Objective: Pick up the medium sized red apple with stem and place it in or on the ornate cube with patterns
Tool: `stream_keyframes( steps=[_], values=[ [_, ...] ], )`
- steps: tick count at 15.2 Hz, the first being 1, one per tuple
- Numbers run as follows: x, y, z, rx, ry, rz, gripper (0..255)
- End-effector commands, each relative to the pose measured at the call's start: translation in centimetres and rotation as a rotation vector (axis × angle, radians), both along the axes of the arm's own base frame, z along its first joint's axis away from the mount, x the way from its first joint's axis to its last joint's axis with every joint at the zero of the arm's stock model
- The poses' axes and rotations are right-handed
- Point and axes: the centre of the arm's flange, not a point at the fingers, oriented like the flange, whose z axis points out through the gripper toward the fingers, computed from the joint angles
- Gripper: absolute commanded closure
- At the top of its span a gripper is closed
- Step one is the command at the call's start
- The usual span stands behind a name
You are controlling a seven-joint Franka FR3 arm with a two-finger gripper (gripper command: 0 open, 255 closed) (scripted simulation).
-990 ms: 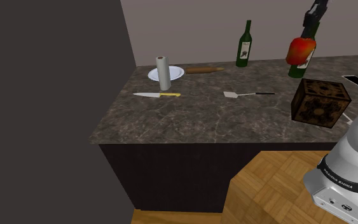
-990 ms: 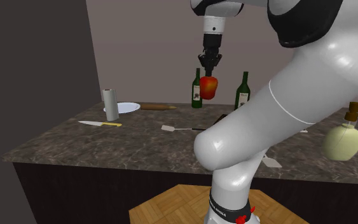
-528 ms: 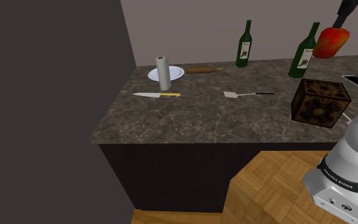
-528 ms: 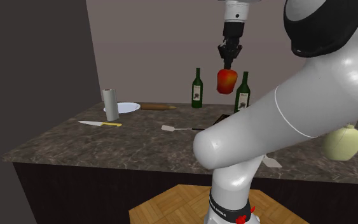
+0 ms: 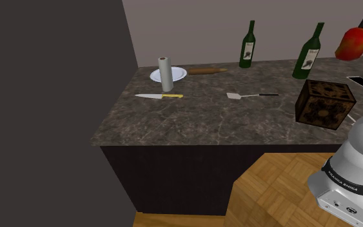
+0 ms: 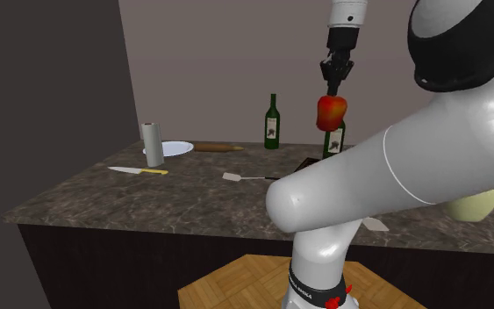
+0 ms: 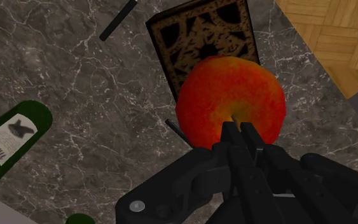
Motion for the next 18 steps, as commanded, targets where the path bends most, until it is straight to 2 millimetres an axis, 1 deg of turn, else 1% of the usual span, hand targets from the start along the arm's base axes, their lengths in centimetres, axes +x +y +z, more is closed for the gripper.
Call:
stream_keyframes(
  steps=[1,18],
  values=[
    [0.0,-0.1,-1.0,0.000,0.000,0.000,255],
    [0.0,-0.1,-9.9,0.000,0.000,0.000,255]
  ],
)
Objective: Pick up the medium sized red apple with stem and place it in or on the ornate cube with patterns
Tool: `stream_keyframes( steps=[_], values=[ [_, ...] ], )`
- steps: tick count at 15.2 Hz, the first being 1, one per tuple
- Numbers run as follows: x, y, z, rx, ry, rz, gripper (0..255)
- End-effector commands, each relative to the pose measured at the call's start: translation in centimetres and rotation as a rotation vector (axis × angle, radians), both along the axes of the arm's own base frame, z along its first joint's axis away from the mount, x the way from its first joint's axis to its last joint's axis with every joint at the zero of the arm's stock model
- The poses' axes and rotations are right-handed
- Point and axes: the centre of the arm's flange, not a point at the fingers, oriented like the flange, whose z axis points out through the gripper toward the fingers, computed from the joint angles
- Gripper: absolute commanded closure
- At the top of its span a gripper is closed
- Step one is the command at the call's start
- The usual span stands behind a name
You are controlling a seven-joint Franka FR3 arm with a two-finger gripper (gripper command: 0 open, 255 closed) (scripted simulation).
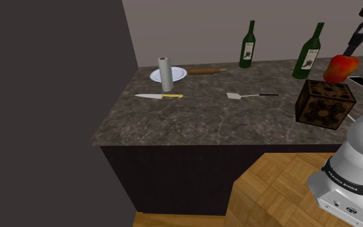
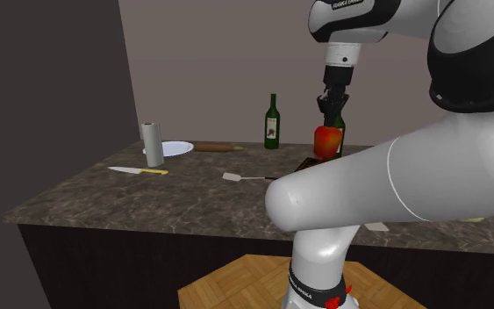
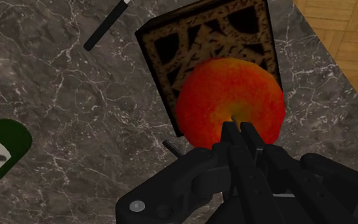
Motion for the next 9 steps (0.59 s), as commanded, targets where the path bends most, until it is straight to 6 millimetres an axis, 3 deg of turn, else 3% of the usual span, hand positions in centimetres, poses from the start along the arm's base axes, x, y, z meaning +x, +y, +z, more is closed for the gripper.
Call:
stream_keyframes(
  steps=[1,5,9],
  values=[
    [-0.1,0.1,-1.1,0.000,-0.001,0.000,255],
    [-0.1,0.1,-3.0,0.000,-0.001,0.000,255],
    [-0.1,0.1,-3.0,0.000,-0.001,0.000,255]
  ],
)
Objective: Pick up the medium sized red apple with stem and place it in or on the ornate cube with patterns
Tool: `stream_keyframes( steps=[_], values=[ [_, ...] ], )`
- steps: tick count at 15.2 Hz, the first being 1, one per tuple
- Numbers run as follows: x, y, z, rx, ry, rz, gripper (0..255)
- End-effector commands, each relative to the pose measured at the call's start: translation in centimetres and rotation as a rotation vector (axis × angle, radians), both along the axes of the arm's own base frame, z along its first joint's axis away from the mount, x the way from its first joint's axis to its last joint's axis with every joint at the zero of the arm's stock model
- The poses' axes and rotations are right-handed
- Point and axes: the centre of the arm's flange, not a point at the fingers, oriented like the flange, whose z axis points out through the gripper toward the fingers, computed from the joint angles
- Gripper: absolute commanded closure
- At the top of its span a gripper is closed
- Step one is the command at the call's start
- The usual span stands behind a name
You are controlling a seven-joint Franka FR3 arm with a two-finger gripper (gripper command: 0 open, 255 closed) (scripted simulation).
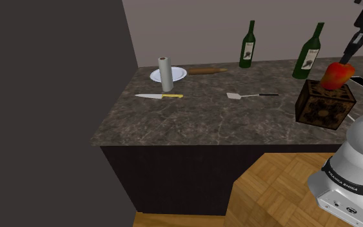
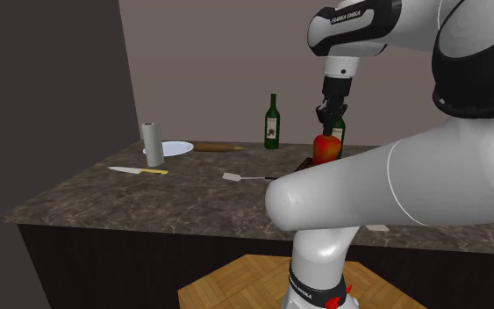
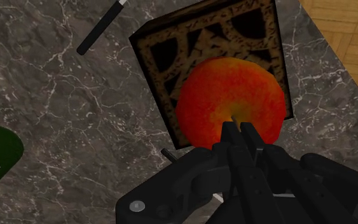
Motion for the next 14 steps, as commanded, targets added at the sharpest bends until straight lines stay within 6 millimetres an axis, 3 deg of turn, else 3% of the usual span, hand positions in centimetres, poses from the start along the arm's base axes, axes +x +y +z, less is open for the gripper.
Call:
stream_keyframes(
  steps=[1,3,4,9,13,14],
  values=[
    [0.0,0.0,0.0,0.000,0.000,0.000,255],
    [0.0,0.0,0.0,0.000,0.000,0.000,255],
    [0.0,0.0,0.0,0.000,0.000,0.000,0],
    [0.0,0.0,0.0,0.000,0.000,0.000,0],
    [-0.5,0.1,4.9,0.000,0.000,0.000,0],
    [-0.5,0.1,4.9,0.000,0.000,0.000,0]
  ],
)
